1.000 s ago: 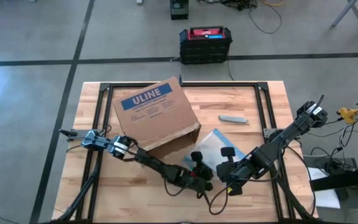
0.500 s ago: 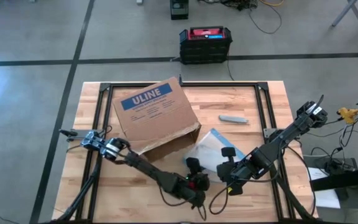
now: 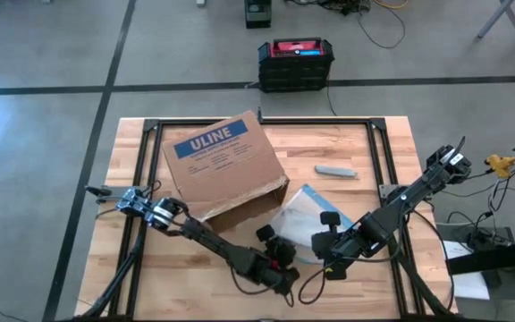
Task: Unpack boxes
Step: Put the transparent zip pouch into the white zip bag
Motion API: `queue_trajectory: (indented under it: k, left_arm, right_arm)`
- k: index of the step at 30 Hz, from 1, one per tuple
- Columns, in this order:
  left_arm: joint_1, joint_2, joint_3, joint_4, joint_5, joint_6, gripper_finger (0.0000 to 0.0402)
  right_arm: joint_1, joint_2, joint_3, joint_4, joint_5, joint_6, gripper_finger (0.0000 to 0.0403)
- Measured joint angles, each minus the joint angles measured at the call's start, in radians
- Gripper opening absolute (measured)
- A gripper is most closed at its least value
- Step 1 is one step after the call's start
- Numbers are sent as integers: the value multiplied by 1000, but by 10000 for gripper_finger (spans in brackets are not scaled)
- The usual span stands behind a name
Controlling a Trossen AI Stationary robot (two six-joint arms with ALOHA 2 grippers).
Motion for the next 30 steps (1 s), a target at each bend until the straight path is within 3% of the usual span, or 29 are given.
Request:
queue_trajectory:
  k: [7,15,21,26,30]
  left_arm:
    - [38,0,-53,52,-140,-15,6]
    - [70,2,-118,120,-86,8,8]
    - [0,-44,-119,80,-38,95,9]
    - [-71,-107,-122,-89,-98,51,9]
    - [-100,-147,-122,-344,-133,-167,9]
  right_arm:
    - [0,3,0,85,-5,-63,0]
    - [-2,4,0,94,-8,-96,0]
    - [-6,5,-8,94,2,-89,0]
    - [-23,12,-32,94,4,-62,0]
    - [-35,11,-72,92,31,10,0]
